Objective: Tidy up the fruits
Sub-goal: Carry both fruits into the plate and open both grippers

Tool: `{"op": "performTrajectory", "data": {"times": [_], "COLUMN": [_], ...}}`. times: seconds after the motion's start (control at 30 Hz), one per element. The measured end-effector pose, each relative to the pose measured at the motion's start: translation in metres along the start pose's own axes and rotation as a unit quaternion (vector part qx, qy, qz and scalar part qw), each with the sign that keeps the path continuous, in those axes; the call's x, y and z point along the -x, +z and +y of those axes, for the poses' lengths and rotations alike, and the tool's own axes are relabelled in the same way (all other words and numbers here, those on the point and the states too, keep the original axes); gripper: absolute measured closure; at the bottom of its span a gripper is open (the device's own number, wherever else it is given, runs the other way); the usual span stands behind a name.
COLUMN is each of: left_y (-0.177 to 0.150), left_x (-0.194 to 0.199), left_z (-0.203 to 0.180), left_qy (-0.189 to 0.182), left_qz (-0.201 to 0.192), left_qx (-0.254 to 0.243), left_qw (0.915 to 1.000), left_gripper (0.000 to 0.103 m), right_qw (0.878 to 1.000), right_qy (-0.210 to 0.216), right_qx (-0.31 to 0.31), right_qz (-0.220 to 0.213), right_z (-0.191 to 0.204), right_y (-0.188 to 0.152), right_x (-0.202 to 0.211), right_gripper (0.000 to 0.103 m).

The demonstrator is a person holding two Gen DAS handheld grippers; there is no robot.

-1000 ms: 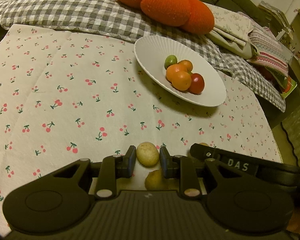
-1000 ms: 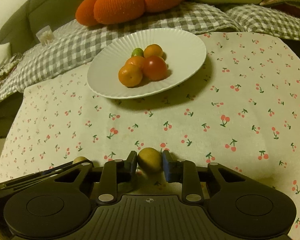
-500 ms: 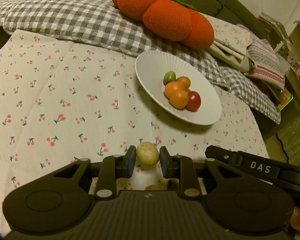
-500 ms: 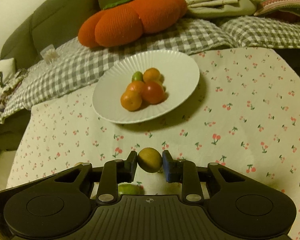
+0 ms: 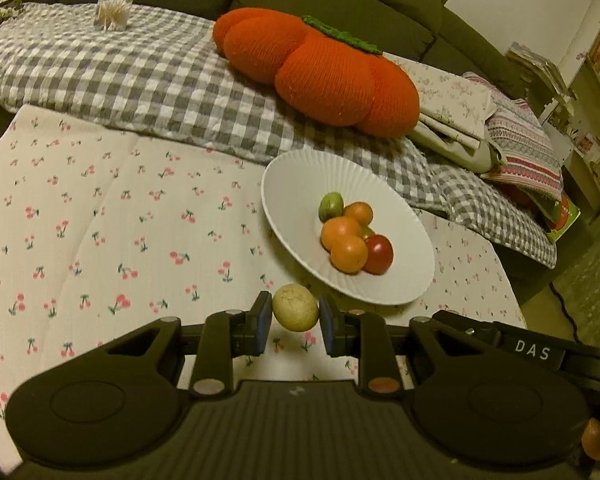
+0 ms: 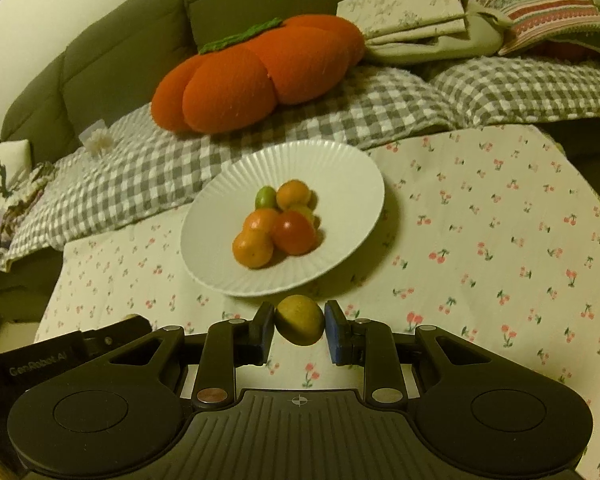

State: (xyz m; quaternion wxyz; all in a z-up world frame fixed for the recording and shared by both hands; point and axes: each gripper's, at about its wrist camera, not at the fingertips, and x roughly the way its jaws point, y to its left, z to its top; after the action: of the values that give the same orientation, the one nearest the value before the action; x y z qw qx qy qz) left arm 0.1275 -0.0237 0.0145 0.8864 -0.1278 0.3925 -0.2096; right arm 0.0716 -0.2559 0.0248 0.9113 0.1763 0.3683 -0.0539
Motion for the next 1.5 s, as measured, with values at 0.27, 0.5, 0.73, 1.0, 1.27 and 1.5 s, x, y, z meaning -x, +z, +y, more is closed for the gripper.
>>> {"op": "performTrajectory", "data": {"times": [0.27,0.5,0.73,1.0,1.27,1.5], "left_y": [0.017,0.036,0.048,0.05,0.048,0.045], "left_x": [-0.009,-0.027,-0.05,-0.074,-0.082,-0.086], "left_z": [-0.002,-0.001,-0.001,0.002,-0.007,-0.012], "left_qy": [-0.002,-0.003,0.01,0.026,0.027,0.022], "left_qz": [-0.013,-0.026,-0.033,-0.029,-0.035,-0.036], "left_qx": [-0.008,-0.006,-0.02,-0.034,-0.061,-0.076], "left_qw": [0.9999,0.9996,0.9992,0.9987,0.9972,0.9962], "left_gripper": [0.079,0.079,0.079,0.079,0.079,0.079], "right_qw": [1.0,1.0,1.0,0.999,0.999,0.999], "right_qy": [-0.004,-0.013,-0.02,-0.026,-0.023,-0.023], "right_qx": [-0.006,-0.007,0.005,0.019,0.038,0.043], "right_qz": [-0.012,-0.016,-0.023,-0.023,-0.014,-0.02], "right_z": [-0.008,-0.017,-0.018,-0.017,-0.013,-0.014], "right_y": [0.015,0.028,0.048,0.06,0.056,0.056], "right_x": [-0.005,-0.018,-0.039,-0.067,-0.084,-0.088], "right_gripper": [0.077,0.077,0.077,0.077,0.077,0.077]}}
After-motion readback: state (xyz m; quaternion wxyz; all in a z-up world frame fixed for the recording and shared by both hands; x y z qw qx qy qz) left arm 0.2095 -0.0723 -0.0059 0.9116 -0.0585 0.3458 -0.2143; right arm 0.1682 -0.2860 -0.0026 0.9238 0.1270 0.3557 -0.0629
